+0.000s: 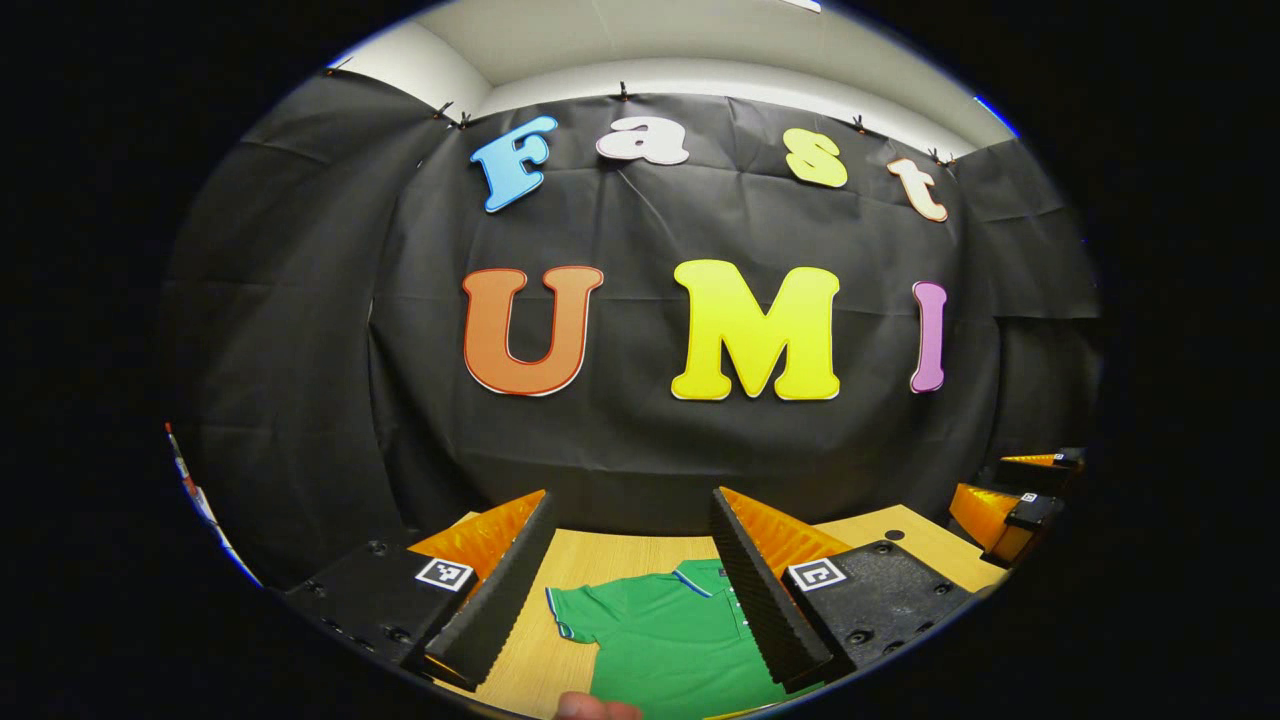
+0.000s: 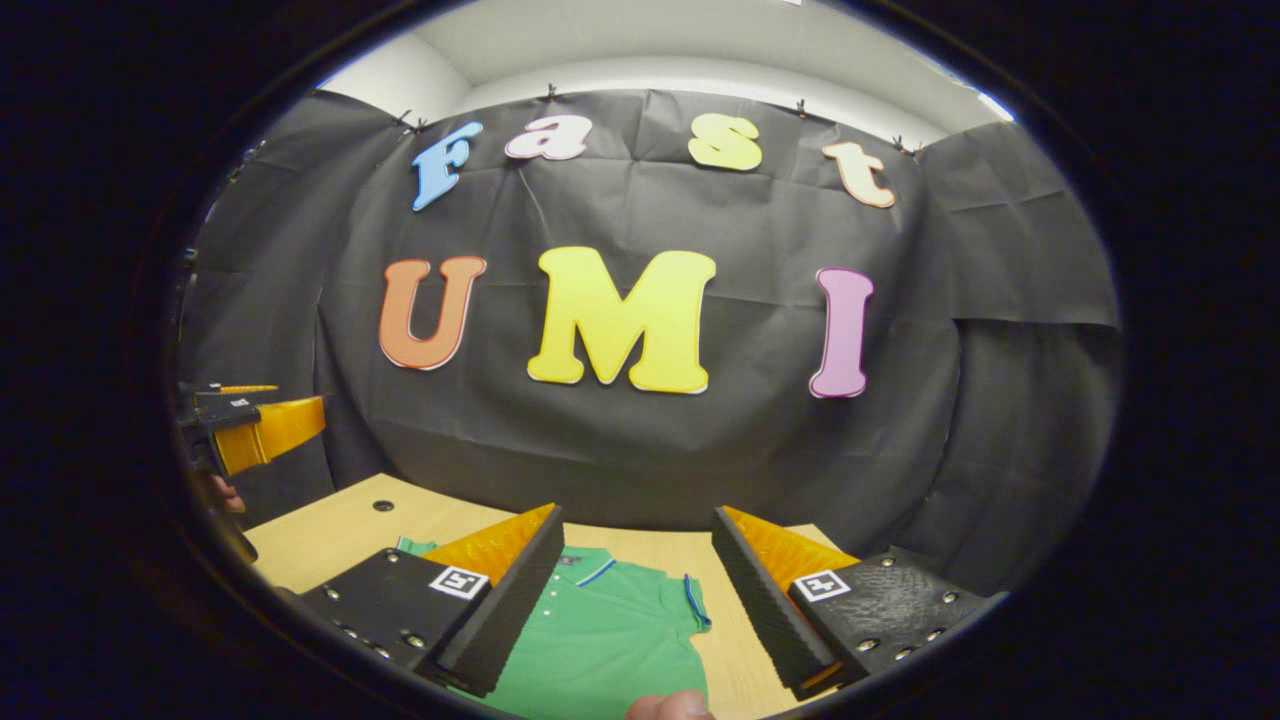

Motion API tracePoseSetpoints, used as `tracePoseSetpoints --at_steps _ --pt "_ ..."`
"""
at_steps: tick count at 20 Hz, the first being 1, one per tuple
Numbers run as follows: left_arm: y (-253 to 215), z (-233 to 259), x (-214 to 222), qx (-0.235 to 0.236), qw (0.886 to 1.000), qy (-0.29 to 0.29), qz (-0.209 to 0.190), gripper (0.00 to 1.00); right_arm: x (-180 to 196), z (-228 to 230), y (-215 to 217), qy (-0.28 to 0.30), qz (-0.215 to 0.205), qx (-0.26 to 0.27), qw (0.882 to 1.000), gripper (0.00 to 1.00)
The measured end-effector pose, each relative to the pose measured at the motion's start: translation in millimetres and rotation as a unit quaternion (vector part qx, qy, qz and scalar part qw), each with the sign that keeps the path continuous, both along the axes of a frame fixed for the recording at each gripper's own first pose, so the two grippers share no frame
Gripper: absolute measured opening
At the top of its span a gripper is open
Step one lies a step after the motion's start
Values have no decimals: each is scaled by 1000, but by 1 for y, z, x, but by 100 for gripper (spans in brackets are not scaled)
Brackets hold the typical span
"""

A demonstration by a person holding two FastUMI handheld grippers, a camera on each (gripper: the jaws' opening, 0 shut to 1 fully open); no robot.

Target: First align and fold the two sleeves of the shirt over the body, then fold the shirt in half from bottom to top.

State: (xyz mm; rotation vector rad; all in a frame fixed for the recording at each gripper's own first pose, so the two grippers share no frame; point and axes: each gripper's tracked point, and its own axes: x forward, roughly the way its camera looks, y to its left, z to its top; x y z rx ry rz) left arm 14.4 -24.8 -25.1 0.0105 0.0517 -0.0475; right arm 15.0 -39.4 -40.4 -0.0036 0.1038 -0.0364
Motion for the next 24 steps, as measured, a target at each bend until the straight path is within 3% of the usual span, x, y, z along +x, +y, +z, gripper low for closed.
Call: tracePoseSetpoints --at_steps 14,24 --pt "-20 -27 -11 23 999 36 8 98 59 -83 -60 93 8 20 995 95" --pt "-16 -54 -40 4 995 81 66 98 148 -195 -100 180 23 24 983 95"
